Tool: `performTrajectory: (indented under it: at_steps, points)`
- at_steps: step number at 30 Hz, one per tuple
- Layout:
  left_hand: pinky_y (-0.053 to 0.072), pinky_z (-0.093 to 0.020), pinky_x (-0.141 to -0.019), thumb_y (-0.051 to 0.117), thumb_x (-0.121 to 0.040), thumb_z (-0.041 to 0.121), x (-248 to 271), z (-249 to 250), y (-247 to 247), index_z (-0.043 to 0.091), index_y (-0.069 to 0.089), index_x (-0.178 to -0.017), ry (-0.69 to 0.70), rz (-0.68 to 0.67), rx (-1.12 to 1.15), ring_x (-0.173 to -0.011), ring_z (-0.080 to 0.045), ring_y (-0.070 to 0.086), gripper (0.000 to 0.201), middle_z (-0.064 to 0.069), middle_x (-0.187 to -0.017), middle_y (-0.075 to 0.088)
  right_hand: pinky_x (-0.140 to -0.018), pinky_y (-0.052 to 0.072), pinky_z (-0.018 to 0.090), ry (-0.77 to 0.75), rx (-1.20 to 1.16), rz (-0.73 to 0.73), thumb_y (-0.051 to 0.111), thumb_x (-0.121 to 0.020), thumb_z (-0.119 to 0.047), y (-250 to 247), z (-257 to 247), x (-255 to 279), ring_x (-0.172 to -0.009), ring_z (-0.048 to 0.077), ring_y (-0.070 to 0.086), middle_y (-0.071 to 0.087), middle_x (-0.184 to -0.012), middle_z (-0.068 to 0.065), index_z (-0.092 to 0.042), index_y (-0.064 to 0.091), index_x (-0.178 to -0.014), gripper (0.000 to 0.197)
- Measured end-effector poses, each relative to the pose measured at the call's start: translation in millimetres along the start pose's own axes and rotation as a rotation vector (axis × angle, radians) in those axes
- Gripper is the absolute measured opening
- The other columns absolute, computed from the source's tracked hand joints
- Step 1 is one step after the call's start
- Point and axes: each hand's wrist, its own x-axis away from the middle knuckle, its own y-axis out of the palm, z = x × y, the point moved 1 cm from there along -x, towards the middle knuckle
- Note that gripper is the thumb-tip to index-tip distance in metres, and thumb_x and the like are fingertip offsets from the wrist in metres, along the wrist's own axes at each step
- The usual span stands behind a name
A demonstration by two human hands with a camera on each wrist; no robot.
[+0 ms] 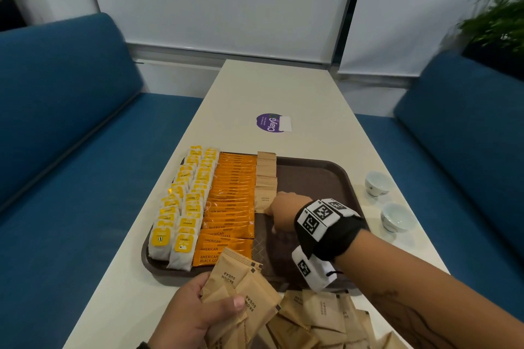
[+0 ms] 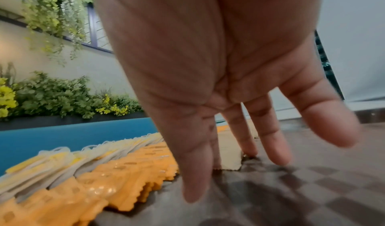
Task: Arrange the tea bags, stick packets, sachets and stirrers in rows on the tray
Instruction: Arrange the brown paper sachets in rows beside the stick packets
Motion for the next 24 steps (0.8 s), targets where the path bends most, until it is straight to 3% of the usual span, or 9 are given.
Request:
performTrajectory:
  at_steps: [3,7,8,10,13,16,19,21,24]
  points:
    - [0.051,-0.034,-0.067,0.089,0.005,0.046,1,2,0,0.009,0.067,-0.096,0.018,0.004,0.013,-0.076,-0.023,0.072,0.110,-0.008,-0.084,0.075,-0.088,0.053,0.039,0.017,-0.072,-0.003,0.063,-0.087,-0.035,-2,-3,4,-0.099,0.027,0.063,0.062,-0.113,0.009,-0.011,0.060,-0.122,0.043]
    - [0.052,-0.037,-0.070,0.090,0.004,0.042,6,7,2,0.007,0.067,-0.098,0.051,0.014,0.069,-0.079,-0.028,0.071,0.110,-0.012,-0.086,0.074,-0.105,0.041,0.037,-0.006,-0.291,0.094,0.057,-0.093,-0.029,-19,-3,34,-0.127,0.025,0.048,0.049,-0.139,0.008,-0.014,0.045,-0.139,0.050]
    - [0.053,-0.037,-0.069,0.091,0.003,0.040,8,8,2,0.006,0.067,-0.097,0.066,0.020,0.089,-0.077,-0.028,0.071,0.108,-0.013,-0.086,0.074,-0.103,0.041,0.035,-0.008,-0.398,0.150,0.057,-0.093,-0.030,-23,-2,45,-0.124,0.022,0.049,0.052,-0.137,0.007,-0.014,0.049,-0.137,0.048]
    - [0.054,-0.034,-0.064,0.092,-0.004,0.032,9,9,3,0.005,0.067,-0.096,0.096,0.039,0.127,-0.073,-0.028,0.072,0.100,-0.015,-0.085,0.074,-0.084,0.046,0.030,-0.047,-0.598,0.238,0.059,-0.090,-0.040,-27,-3,72,-0.098,0.016,0.059,0.065,-0.108,0.004,-0.008,0.063,-0.119,0.043]
    - [0.054,-0.039,-0.070,0.092,-0.025,0.027,8,9,5,0.004,0.065,-0.101,0.143,0.082,0.199,-0.078,-0.033,0.071,0.084,-0.017,-0.090,0.073,-0.069,0.048,0.030,-0.119,-0.885,0.136,0.067,-0.079,-0.050,-15,-12,116,-0.070,0.012,0.060,0.066,-0.077,0.001,-0.008,0.067,-0.094,0.045]
    - [0.052,-0.046,-0.076,0.086,-0.053,0.016,8,6,8,0.005,0.062,-0.106,0.170,0.135,0.263,-0.085,-0.038,0.068,0.059,-0.017,-0.092,0.073,-0.072,0.052,0.029,-0.169,-1.029,0.052,0.078,-0.073,-0.033,5,-25,143,-0.069,0.011,0.062,0.069,-0.079,0.003,-0.009,0.066,-0.090,0.032]
    - [0.052,-0.044,-0.073,0.073,-0.057,0.014,9,4,13,0.008,0.062,-0.104,0.181,0.131,0.273,-0.084,-0.036,0.068,0.049,-0.015,-0.091,0.073,-0.073,0.056,0.028,-0.124,-1.121,0.147,0.078,-0.074,-0.019,22,-28,150,-0.074,0.014,0.065,0.072,-0.089,0.011,-0.009,0.064,-0.087,0.022]
    - [0.052,-0.041,-0.071,0.072,-0.057,0.013,12,4,17,0.007,0.063,-0.102,0.194,0.107,0.267,-0.081,-0.033,0.068,0.046,-0.015,-0.091,0.073,-0.062,0.056,0.021,-0.101,-1.215,0.194,0.076,-0.077,-0.017,30,-27,154,-0.068,0.007,0.066,0.071,-0.085,0.008,-0.010,0.062,-0.082,0.016]
    - [0.052,-0.040,-0.069,0.072,-0.056,0.012,16,2,21,0.005,0.064,-0.100,0.191,0.071,0.266,-0.078,-0.033,0.068,0.046,-0.016,-0.089,0.073,-0.044,0.042,0.014,-0.056,-1.423,0.240,0.069,-0.083,-0.012,36,-21,160,-0.047,0.001,0.056,0.064,-0.073,0.005,-0.011,0.057,-0.075,0.015]
